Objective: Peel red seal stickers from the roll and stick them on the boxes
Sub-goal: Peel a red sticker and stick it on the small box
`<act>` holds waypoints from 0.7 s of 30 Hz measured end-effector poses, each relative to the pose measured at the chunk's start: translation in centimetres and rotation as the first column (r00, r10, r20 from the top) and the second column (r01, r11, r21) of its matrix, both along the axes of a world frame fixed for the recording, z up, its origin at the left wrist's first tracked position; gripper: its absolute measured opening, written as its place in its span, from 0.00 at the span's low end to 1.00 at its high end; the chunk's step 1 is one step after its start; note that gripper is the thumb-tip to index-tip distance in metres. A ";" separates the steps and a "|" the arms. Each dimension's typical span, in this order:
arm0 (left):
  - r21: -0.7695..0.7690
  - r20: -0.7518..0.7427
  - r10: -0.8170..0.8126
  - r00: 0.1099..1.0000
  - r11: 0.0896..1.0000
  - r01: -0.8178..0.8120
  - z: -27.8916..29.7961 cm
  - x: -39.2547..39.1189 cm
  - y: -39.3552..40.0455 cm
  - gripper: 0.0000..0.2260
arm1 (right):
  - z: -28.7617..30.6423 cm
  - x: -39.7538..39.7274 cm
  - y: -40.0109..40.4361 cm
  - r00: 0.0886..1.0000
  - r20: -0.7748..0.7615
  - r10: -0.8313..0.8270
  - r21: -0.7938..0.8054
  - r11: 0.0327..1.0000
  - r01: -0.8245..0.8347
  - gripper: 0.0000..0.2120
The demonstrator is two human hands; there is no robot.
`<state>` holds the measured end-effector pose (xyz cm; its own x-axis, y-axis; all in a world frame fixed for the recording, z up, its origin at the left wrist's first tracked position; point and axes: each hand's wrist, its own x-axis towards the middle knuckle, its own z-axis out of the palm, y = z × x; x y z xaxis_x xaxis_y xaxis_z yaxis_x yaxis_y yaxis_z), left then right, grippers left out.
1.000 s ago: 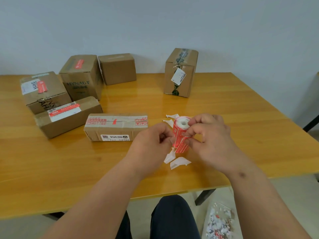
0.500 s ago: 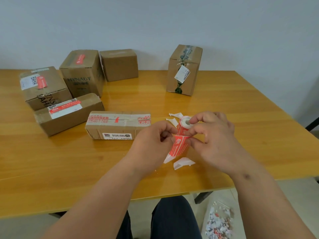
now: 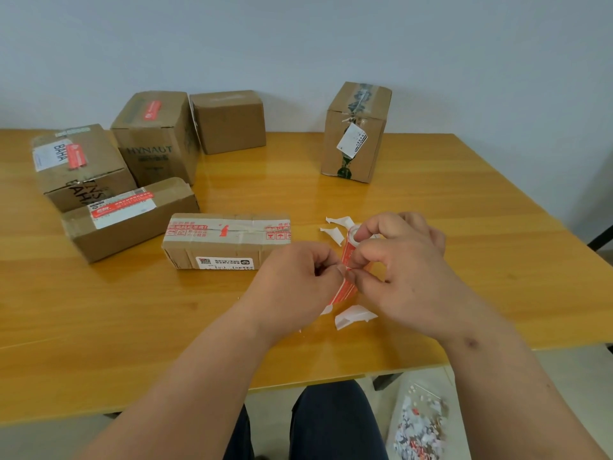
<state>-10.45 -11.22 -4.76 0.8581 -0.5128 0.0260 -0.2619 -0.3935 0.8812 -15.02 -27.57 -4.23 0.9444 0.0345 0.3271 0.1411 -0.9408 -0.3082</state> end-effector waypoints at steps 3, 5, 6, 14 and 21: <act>0.000 -0.011 0.001 1.000 1.000 -0.001 0.2 0.2 0.1 0.10 | 0.3 0.1 0.0 1.000 -0.013 0.020 0.014 1.000 -0.020 0.04; -0.011 -0.030 0.008 1.000 1.000 -0.009 0.4 0.4 0.2 0.10 | 0.4 0.1 0.0 0.999 -0.001 0.034 0.028 0.999 -0.034 0.05; -0.018 -0.042 0.012 0.999 1.000 -0.013 0.4 0.5 0.2 0.10 | 0.4 0.1 0.0 0.999 0.008 0.039 0.032 0.999 -0.039 0.05; -0.081 -0.125 0.025 0.992 0.996 -0.035 0.5 0.4 0.3 0.12 | 0.2 0.1 0.2 0.997 0.058 0.041 0.050 0.998 -0.044 0.05; -0.011 -0.112 -0.016 0.994 1.000 0.014 0.4 0.6 0.3 0.13 | 0.8 0.1 -0.1 1.000 0.015 0.017 0.068 0.998 -0.018 0.05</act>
<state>-9.82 -10.89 -4.40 0.8481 -0.5258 -0.0646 -0.1669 -0.3810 0.9094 -14.96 -27.63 -3.43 0.9392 0.0278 0.3424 0.1618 -0.9150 -0.3696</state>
